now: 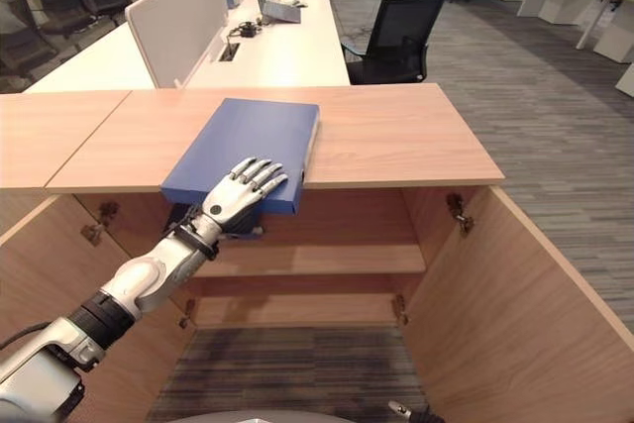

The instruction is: Put the empty folder in the office cabinet

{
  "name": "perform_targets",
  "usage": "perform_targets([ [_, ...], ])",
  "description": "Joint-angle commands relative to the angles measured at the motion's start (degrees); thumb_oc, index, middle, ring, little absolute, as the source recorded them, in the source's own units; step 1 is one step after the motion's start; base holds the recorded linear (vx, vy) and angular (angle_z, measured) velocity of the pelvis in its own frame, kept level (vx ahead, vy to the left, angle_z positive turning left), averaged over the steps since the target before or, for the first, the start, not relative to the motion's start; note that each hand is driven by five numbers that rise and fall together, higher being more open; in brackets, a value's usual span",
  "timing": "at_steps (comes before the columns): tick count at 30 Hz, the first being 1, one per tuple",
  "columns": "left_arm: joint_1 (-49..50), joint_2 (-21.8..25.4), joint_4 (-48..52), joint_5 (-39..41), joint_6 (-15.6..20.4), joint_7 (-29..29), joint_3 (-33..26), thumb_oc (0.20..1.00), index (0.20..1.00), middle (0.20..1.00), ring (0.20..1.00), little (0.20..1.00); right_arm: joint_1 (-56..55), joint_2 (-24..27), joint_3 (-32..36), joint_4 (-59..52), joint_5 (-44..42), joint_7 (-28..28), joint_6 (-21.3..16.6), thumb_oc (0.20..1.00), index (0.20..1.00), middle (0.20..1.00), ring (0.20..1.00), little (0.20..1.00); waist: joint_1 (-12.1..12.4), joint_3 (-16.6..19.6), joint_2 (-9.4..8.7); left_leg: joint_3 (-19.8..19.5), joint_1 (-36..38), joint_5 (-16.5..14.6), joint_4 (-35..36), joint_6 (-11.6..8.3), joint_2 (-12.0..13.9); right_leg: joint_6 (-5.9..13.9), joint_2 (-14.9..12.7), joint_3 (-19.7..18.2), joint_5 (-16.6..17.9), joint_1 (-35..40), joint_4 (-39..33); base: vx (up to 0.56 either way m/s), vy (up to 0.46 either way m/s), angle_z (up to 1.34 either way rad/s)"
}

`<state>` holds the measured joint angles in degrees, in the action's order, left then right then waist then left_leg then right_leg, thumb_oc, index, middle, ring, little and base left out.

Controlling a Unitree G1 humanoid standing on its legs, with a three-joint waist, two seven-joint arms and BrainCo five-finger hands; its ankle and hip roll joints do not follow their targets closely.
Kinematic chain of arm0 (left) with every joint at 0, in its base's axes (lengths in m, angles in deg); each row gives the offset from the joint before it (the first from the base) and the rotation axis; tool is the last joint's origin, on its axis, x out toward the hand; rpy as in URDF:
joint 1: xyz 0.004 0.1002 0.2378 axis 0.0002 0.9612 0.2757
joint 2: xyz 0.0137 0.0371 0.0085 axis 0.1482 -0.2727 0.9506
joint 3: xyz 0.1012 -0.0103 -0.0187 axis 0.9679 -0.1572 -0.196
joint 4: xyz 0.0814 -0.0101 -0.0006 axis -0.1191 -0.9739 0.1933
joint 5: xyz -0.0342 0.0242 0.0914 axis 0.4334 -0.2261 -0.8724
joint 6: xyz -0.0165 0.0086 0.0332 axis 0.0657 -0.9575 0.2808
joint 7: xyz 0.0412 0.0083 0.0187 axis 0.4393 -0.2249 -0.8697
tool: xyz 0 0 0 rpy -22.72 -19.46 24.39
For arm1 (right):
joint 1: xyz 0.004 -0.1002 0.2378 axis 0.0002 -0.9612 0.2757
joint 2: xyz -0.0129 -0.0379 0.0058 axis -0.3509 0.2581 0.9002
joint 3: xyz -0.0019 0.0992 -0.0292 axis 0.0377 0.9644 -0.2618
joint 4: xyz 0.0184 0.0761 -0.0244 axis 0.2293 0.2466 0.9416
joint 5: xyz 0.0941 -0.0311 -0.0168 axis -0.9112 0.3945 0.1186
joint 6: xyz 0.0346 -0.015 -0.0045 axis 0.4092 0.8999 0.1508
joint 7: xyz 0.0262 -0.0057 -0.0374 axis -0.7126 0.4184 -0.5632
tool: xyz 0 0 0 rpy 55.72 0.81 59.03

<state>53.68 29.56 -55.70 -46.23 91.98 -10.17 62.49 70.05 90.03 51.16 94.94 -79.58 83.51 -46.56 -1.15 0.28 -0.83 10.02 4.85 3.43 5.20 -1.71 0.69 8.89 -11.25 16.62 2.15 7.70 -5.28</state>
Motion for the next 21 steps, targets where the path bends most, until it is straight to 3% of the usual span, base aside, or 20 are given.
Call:
perform_targets([
  [1, -7.6, 0.7, -7.4, -3.7, -3.7, -1.1, -1.0, 1.000, 1.000, 1.000, 1.000, 1.000, 3.8, -0.8, -3.0, 3.9, 0.4, 0.8, -1.1, 1.000, 1.000, 1.000, 1.000, 1.000, 1.0, -0.6, -3.53, -0.5, 0.6, -7.4, -0.2, -1.26, 1.7, 5.17, -5.1, 1.6, 3.2, 0.5, 0.3, 0.00, -0.004, -0.08],
  [7, -8.0, -2.2, -15.5, -4.7, -8.3, -3.9, -1.4, 1.000, 1.000, 1.000, 1.000, 1.000, 4.1, -1.5, -3.8, 4.0, 0.4, 1.6, -1.5, 1.000, 1.000, 1.000, 1.000, 1.000, 0.6, -0.4, -3.69, -0.2, 0.8, -7.5, -0.2, -1.29, 1.9, 5.13, -5.0, 1.4, 3.0, 0.4, 0.3, 0.00, -0.004, -0.03],
  [9, -7.5, -3.0, -17.5, -4.7, -9.4, -4.4, -1.6, 0.570, 0.570, 0.570, 0.570, 0.570, 4.0, -1.7, -3.8, 4.2, 0.5, 1.8, -1.5, 1.000, 1.000, 1.000, 1.000, 1.000, 0.6, -0.3, -3.73, -0.1, 0.9, -7.5, -0.2, -1.30, 1.9, 5.11, -5.0, 1.3, 3.0, 0.4, 0.3, 0.01, 0.000, -0.04],
  [10, -7.5, -3.0, -17.5, -4.7, -9.4, -4.4, -1.6, 0.511, 0.511, 0.511, 0.511, 0.511, 4.0, -1.7, -3.8, 4.2, 0.5, 1.8, -1.5, 1.000, 1.000, 1.000, 1.000, 1.000, 0.6, -0.3, -3.73, -0.1, 0.9, -7.5, -0.2, -1.30, 1.9, 5.11, -5.0, 1.3, 3.0, 0.4, 0.3, 0.00, 0.000, 0.00],
  [11, -7.2, -3.6, -18.6, -4.2, -10.2, -5.0, -2.1, 0.200, 0.200, 0.200, 0.200, 0.200, 4.1, -1.9, -3.9, 4.3, 0.5, 2.1, -1.6, 1.000, 1.000, 1.000, 1.000, 1.000, 0.6, -0.3, -3.82, -0.1, 1.0, -7.6, -0.2, -1.29, 1.9, 5.09, -5.0, 1.3, 3.0, 0.4, 0.3, 0.00, 0.000, 0.00],
  [21, -5.8, -5.2, -21.3, -2.6, -10.6, -5.9, -2.4, 0.200, 0.200, 0.200, 0.200, 0.200, 4.1, -2.3, -3.9, 4.2, 0.0, 2.5, -1.8, 1.000, 1.000, 1.000, 1.000, 1.000, 0.5, -0.3, -4.08, 0.0, 1.2, -7.8, -0.2, -1.24, 1.9, 5.09, -5.0, 1.1, 2.9, 0.4, 0.3, 0.00, 0.000, 0.00],
])
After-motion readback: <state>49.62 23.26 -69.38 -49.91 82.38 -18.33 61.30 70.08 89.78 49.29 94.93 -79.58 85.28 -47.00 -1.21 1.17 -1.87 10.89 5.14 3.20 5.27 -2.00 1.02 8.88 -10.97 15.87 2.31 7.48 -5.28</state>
